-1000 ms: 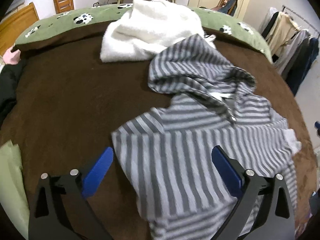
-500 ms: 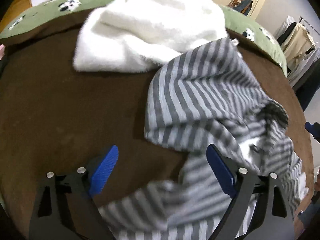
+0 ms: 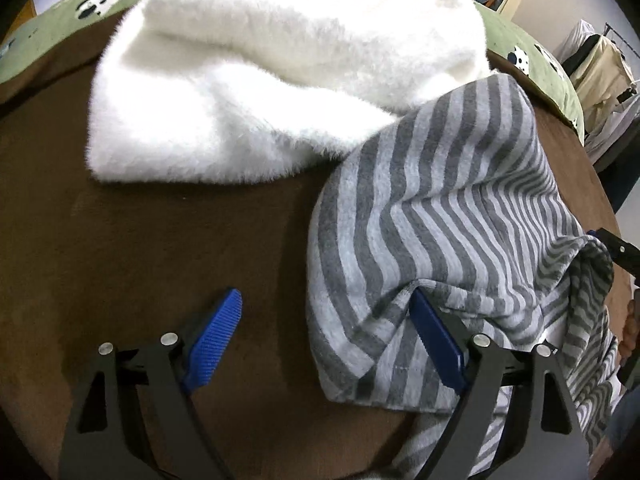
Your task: Fold large clothes
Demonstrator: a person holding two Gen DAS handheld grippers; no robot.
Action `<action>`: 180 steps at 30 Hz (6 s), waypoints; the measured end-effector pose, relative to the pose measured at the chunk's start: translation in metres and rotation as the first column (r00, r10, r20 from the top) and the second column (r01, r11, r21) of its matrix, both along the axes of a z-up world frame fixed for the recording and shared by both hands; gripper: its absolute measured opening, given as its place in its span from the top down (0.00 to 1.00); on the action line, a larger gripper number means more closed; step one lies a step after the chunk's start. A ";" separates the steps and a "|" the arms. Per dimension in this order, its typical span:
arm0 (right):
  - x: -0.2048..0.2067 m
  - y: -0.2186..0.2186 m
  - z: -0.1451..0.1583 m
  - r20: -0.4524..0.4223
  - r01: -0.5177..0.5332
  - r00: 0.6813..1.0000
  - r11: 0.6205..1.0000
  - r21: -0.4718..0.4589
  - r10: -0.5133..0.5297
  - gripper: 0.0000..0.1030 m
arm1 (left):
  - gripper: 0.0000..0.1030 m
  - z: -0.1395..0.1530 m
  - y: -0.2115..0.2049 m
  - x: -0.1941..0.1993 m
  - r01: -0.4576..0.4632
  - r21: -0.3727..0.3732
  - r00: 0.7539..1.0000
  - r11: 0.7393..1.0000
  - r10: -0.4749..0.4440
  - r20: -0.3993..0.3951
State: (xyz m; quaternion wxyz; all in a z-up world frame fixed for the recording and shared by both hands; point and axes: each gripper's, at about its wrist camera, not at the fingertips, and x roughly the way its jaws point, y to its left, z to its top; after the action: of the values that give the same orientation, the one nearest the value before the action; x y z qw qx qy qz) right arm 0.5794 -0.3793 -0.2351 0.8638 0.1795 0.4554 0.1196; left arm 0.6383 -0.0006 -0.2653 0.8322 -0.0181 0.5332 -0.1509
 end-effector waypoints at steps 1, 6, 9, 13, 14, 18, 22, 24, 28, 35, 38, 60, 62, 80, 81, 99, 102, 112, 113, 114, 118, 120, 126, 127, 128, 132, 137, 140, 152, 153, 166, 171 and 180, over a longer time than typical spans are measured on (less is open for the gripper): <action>0.005 0.000 -0.004 -0.010 -0.004 1.000 1.000 0.011 0.004 0.38 | 0.18 -0.002 -0.001 0.002 0.009 0.000 1.000 1.000 -0.009 -0.003; 0.018 0.019 -0.014 -0.048 -0.075 0.996 0.996 -0.042 0.073 0.60 | 0.20 -0.004 -0.002 0.007 0.054 -0.006 0.998 0.999 -0.054 -0.012; 0.020 0.030 -0.022 -0.072 -0.103 0.993 0.989 -0.104 0.096 0.76 | 0.36 -0.003 -0.006 0.010 0.066 -0.025 0.998 0.997 -0.067 -0.011; 0.013 0.035 -0.018 -0.033 -0.113 0.993 0.983 -0.142 0.109 0.86 | 0.75 0.001 -0.013 0.008 0.065 -0.126 0.997 0.990 -0.069 -0.028; 0.010 0.037 -0.016 -0.022 -0.116 0.993 0.981 -0.158 0.113 0.86 | 0.79 0.003 -0.015 0.008 0.065 -0.124 0.997 0.990 -0.069 -0.026; 0.001 0.041 -0.007 0.023 -0.119 0.992 0.976 -0.184 0.126 0.88 | 0.83 0.011 -0.028 0.002 0.091 -0.058 0.996 0.994 -0.090 0.027; -0.013 0.040 0.008 0.085 -0.118 0.987 0.972 -0.203 0.137 0.88 | 0.84 0.023 -0.027 -0.011 0.086 -0.049 0.991 0.995 -0.080 0.106; -0.025 0.040 0.017 0.118 -0.121 0.982 0.971 -0.209 0.147 0.88 | 0.85 0.029 -0.026 -0.019 0.087 -0.035 0.987 0.996 -0.081 0.141; -0.046 0.041 0.032 0.166 -0.129 0.971 0.963 -0.235 0.170 0.88 | 0.87 0.043 -0.030 -0.039 0.095 0.028 0.973 0.995 -0.099 0.207; -0.083 0.042 0.047 0.228 -0.135 0.954 0.959 -0.250 0.193 0.88 | 0.87 0.071 -0.035 -0.073 0.106 0.080 0.945 0.991 -0.125 0.302; -0.096 0.044 0.049 0.246 -0.138 0.948 0.958 -0.250 0.201 0.88 | 0.87 0.077 -0.038 -0.084 0.107 0.138 0.934 0.985 -0.147 0.325; -0.188 0.054 0.049 0.278 -0.205 0.923 0.950 -0.235 0.267 0.88 | 0.87 0.089 -0.022 -0.196 0.146 0.141 0.878 0.979 -0.194 0.437; -0.196 0.055 0.042 0.261 -0.213 0.926 0.947 -0.241 0.274 0.88 | 0.87 0.082 -0.021 -0.207 0.158 0.147 0.885 0.976 -0.206 0.418; -0.223 0.055 0.002 0.149 -0.210 0.956 0.944 -0.255 0.253 0.80 | 0.87 0.028 -0.011 -0.241 0.167 0.134 0.945 0.977 -0.197 0.261; -0.226 0.057 0.004 0.154 -0.212 0.954 0.941 -0.263 0.258 0.74 | 0.87 0.027 -0.010 -0.241 0.165 0.130 0.946 0.978 -0.194 0.259; -0.095 0.089 0.060 0.192 -0.435 0.861 0.878 -0.200 0.470 0.45 | 0.82 0.024 -0.011 -0.239 0.174 0.128 0.947 0.976 -0.202 0.249; -0.083 0.093 0.045 0.127 -0.454 0.868 0.870 -0.191 0.480 0.69 | 0.82 0.023 -0.010 -0.239 0.179 0.129 0.946 0.975 -0.207 0.248; -0.114 0.097 0.065 0.210 -0.463 0.842 0.866 -0.190 0.496 0.93 | 0.36 0.028 -0.011 -0.240 0.158 0.107 0.959 0.982 -0.178 0.220; -0.121 0.098 0.072 0.231 -0.463 0.835 0.864 -0.197 0.500 0.93 | 0.21 0.032 -0.012 -0.243 0.145 0.123 0.960 0.982 -0.170 0.225; -0.129 0.098 0.079 0.253 -0.465 0.826 0.862 -0.201 0.504 0.93 | 0.20 0.036 -0.012 -0.247 0.143 0.129 0.957 0.981 -0.171 0.233; -0.173 0.102 0.110 0.321 -0.474 0.786 0.848 -0.237 0.528 0.93 | 0.18 0.057 -0.003 -0.266 0.126 0.142 0.957 0.982 -0.158 0.245; -0.194 0.105 0.120 0.332 -0.483 0.772 0.840 -0.248 0.542 0.93 | 0.18 0.064 0.004 -0.275 0.111 0.132 0.960 0.985 -0.140 0.242; -0.265 0.119 0.124 0.288 -0.513 0.744 0.791 -0.333 0.603 0.93 | 0.17 0.090 0.029 -0.316 0.048 0.109 0.966 0.993 -0.074 0.249; -0.280 0.119 0.119 0.274 -0.518 0.743 0.784 -0.342 0.611 0.93 | 0.16 0.092 0.032 -0.321 0.039 0.111 0.965 0.993 -0.067 0.253; -0.290 0.121 0.114 0.260 -0.519 0.744 0.777 -0.357 0.616 0.93 | 0.16 0.094 0.035 -0.326 0.029 0.112 0.965 0.993 -0.057 0.256; -0.326 0.127 0.075 0.167 -0.530 0.752 0.736 -0.421 0.637 0.93 | 0.15 0.095 0.046 -0.345 -0.010 0.085 0.969 0.996 -0.011 0.246; -0.343 0.125 0.021 0.135 -0.503 0.792 0.762 -0.407 0.595 0.93 | 0.14 0.077 0.048 -0.358 -0.029 0.088 0.973 0.996 0.008 0.229; -0.346 0.120 0.009 0.169 -0.474 0.814 0.804 -0.358 0.555 0.93 | 0.14 0.067 0.046 -0.363 -0.037 0.075 0.974 0.997 0.019 0.227; -0.349 0.097 0.016 0.251 -0.406 0.853 0.884 -0.231 0.458 0.73 | 0.14 0.047 0.025 -0.352 -0.031 0.021 0.965 0.999 0.025 0.261; -0.350 0.091 0.021 0.262 -0.384 0.863 0.898 -0.213 0.432 0.56 | 0.14 0.050 0.023 -0.348 -0.026 0.009 0.966 1.000 0.023 0.259; -0.302 0.040 0.026 0.182 -0.122 0.976 0.992 0.019 0.116 0.52 | 0.13 0.063 -0.005 -0.300 0.021 -0.095 0.974 0.995 0.001 0.226; -0.275 0.034 0.005 0.082 -0.041 0.996 0.996 0.078 0.035 0.79 | 0.14 0.059 -0.011 -0.281 0.008 -0.077 0.975 0.997 0.009 0.224; -0.303 0.028 0.005 0.127 0.041 0.991 0.998 0.044 -0.046 0.94 | 0.14 0.051 -0.012 -0.282 0.015 -0.073 0.981 0.997 0.000 0.194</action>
State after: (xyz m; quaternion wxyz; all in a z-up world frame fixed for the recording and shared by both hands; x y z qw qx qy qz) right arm 0.2760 -0.3512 -0.2304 0.8897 0.1992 0.3925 0.1215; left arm 0.3561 -0.0129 -0.2147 0.8784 -0.0321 0.4437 -0.1749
